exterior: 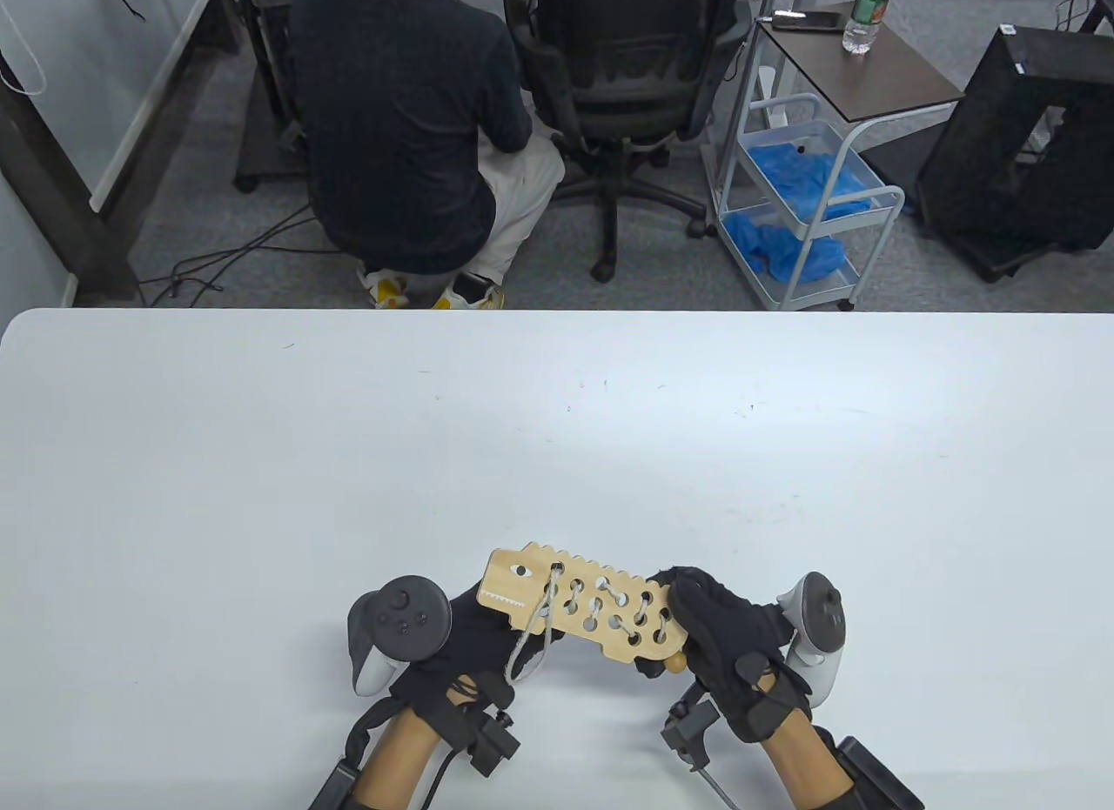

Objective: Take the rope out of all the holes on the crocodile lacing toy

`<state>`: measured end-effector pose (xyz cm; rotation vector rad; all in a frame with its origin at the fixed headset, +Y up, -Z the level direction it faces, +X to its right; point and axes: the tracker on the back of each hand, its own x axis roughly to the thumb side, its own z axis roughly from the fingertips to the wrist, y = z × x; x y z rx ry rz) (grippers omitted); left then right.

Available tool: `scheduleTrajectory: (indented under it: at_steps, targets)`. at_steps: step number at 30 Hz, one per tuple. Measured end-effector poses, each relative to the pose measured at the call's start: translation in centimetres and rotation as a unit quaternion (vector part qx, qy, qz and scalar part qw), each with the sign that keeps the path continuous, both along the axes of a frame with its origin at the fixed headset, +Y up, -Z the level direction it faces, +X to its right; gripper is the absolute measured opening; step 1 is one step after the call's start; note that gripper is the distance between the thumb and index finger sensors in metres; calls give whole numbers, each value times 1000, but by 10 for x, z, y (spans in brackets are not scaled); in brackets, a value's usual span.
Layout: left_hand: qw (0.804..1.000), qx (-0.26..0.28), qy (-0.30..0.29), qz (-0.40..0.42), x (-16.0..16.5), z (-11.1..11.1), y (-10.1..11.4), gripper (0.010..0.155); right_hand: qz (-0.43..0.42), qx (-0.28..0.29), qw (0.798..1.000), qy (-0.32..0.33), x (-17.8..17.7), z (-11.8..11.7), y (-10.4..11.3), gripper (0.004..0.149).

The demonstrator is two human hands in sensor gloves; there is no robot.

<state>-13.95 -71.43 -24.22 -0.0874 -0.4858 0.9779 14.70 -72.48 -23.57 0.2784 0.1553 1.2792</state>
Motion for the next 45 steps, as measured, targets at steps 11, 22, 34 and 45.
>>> scheduleTrajectory:
  at_steps: [11,22,34,45]
  targets:
    - [999,-10,28,25,-4,0,3,50,2,-8,1000,-11,3,-1,-2,48]
    - [989,13,141,-46,-23,-5,3,49,26,-48,997,-59,22,-9,-13,48]
    - [974,26,209,-88,-47,-12,6,42,64,-69,988,-119,42,-15,-21,48]
    - [965,13,250,-79,-64,-16,2,43,83,-91,980,-158,56,-17,-25,48]
